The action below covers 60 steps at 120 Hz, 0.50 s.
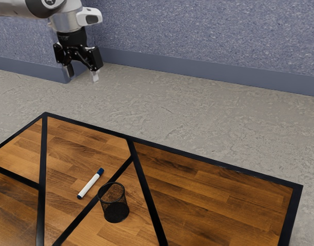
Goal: Put the marker into the pen holder.
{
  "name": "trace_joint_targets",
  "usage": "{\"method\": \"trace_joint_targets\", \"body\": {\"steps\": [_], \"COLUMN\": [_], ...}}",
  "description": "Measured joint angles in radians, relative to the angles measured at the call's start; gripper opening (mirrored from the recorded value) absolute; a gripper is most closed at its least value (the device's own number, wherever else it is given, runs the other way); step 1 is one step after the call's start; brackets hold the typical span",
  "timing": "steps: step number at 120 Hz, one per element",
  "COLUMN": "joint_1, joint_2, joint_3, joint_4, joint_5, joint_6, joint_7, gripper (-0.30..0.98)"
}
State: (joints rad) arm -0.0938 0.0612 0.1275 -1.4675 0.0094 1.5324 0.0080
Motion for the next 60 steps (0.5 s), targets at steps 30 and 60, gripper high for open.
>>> {"method": "trace_joint_targets", "body": {"steps": [30,60], "joint_1": [-0.013,-0.001], "joint_2": [-0.002,0.065], "joint_3": [-0.021,-0.020], "joint_4": [-0.032,-0.264], "joint_5": [0.014,0.026], "joint_6": [-0.005,0.172], "joint_7": [0.000,0.003], "gripper": [0.69,0.69]}}
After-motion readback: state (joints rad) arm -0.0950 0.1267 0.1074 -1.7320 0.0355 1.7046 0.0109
